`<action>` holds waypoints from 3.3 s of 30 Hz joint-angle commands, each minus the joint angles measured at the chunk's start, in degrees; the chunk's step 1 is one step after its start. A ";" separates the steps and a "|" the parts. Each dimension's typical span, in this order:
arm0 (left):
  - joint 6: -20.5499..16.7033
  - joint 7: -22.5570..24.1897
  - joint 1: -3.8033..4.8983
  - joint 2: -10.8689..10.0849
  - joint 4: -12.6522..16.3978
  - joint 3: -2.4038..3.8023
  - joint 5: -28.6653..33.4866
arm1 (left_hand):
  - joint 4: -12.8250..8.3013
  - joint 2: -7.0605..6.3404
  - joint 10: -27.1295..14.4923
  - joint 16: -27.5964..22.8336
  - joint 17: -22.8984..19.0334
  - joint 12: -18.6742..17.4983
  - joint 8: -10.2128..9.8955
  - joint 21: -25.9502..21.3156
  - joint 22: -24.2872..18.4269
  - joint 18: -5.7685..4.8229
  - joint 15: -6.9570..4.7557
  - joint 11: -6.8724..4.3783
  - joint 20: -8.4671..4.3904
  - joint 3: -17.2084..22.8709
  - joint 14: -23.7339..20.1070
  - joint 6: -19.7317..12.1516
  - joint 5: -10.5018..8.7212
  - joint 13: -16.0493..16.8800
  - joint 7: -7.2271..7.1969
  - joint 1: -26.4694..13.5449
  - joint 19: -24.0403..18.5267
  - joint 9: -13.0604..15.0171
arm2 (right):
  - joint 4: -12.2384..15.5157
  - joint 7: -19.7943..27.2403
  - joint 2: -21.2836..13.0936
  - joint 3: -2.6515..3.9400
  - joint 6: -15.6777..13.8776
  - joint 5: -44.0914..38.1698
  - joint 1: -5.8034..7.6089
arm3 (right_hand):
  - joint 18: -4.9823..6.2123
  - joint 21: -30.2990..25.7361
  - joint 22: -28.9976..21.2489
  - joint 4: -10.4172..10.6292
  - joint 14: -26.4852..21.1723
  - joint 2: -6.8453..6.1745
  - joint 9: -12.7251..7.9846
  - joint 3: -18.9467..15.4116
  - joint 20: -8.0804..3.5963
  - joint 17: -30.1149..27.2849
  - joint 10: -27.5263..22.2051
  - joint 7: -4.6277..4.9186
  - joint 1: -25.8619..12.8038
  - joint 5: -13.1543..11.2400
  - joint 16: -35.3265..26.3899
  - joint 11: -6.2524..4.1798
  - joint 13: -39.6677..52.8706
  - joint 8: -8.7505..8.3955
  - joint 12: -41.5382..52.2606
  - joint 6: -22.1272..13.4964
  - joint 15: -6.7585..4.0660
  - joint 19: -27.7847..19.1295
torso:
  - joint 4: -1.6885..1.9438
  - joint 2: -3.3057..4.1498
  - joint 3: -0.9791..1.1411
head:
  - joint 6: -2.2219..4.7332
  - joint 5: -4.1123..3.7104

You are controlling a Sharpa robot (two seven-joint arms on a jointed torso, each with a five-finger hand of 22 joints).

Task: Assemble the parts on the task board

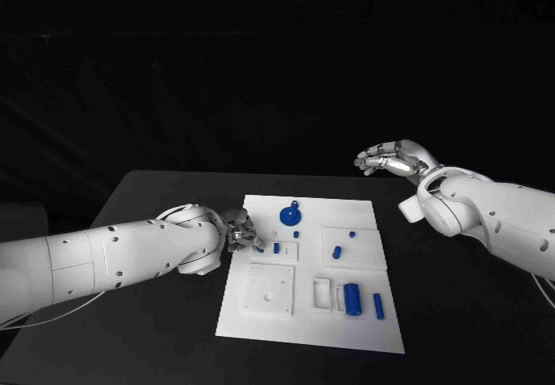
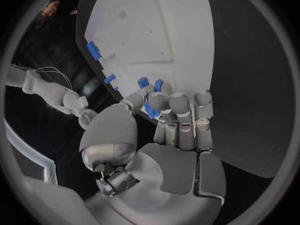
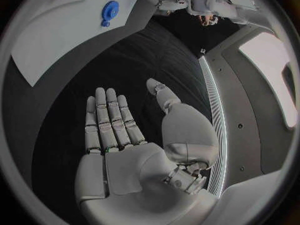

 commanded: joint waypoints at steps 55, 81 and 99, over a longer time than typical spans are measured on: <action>5.63 -1.13 -0.17 2.05 -1.74 -0.11 -0.01 | 1.22 3.76 -1.07 1.31 -0.56 1.55 1.42 -0.48 1.10 -0.13 -0.31 -1.22 -7.23 -0.04 -0.10 8.22 -3.22 -0.64 -3.90 -2.28 0.32 1.85 | -0.12 -0.13 0.20 0.06 0.11 0.21 0.04 | 0.52 -0.39 0.25 0.00 -0.48 0.08 -0.18 0.52 0.30 -0.26 0.15 1.77 0.13 0.76 0.32 0.06 -0.11 0.42 -0.24 0.18 0.09 -0.05 | 0.01 0.00 0.01 | -0.14 -0.28; 2.19 -2.49 -0.16 1.44 -2.35 -0.08 -0.09 | 14.08 -11.19 -1.47 1.33 -1.00 1.64 -0.60 -1.53 1.25 -0.17 -1.00 0.14 -7.33 -2.32 -1.54 3.90 -11.51 -1.18 -2.48 -9.68 -0.59 1.93 | -0.19 -0.17 0.09 0.06 0.11 0.21 0.03 | 0.53 -0.45 0.31 0.03 -0.51 0.08 -0.23 0.51 0.32 -0.32 0.14 1.78 0.06 0.81 0.35 0.07 -0.12 0.42 -0.25 0.14 0.10 -0.04 | 0.03 -0.03 -0.04 | 0.17 -0.60; -5.10 7.94 0.72 -1.43 0.48 2.22 8.03 | 14.10 -11.54 -12.30 -8.61 -5.58 -8.63 -3.02 -8.48 -0.60 -1.74 3.49 4.23 -4.26 -8.85 -11.88 -7.23 -11.74 -5.88 1.54 -6.78 -10.02 1.04 | -0.50 -0.10 0.14 0.06 0.17 0.21 0.02 | 0.54 -0.49 0.34 0.05 -0.51 0.11 -0.25 0.50 0.33 -0.35 0.13 1.80 0.00 0.82 0.38 0.08 -0.13 0.42 -0.26 0.11 0.11 -0.04 | 0.07 0.01 -0.01 | 0.69 -0.91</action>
